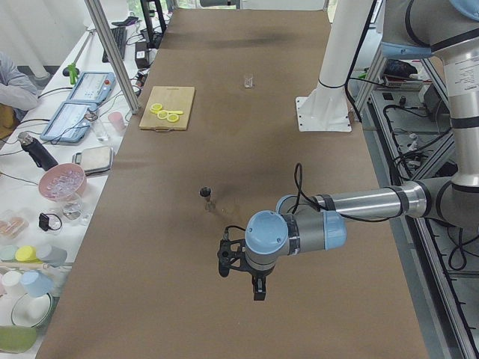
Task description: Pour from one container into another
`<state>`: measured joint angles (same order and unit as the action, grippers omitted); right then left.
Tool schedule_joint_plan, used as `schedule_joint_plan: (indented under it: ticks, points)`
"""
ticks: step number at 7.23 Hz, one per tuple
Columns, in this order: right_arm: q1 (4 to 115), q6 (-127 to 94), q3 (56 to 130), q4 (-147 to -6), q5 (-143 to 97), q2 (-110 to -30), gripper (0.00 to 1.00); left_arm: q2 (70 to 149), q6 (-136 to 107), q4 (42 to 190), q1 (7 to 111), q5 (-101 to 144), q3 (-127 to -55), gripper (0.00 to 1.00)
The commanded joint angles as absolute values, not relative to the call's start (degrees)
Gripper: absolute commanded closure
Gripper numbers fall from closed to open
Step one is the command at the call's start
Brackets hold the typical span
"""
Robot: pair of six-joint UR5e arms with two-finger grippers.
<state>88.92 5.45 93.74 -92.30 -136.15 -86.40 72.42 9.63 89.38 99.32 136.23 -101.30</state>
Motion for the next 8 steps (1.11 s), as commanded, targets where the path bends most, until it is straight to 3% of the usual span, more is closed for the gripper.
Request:
schedule_joint_plan:
  ticks: [1,8]
  points:
    - [88.8,5.4,93.7,-92.3,-136.1,-86.3,0.0,72.4,9.7,89.4,99.3,136.2,-101.3,0.02]
    - [87.7,5.7,94.3,-91.7,-136.7,-85.5,0.0,72.4,9.7,89.3,99.3,136.1,-101.2,0.02]
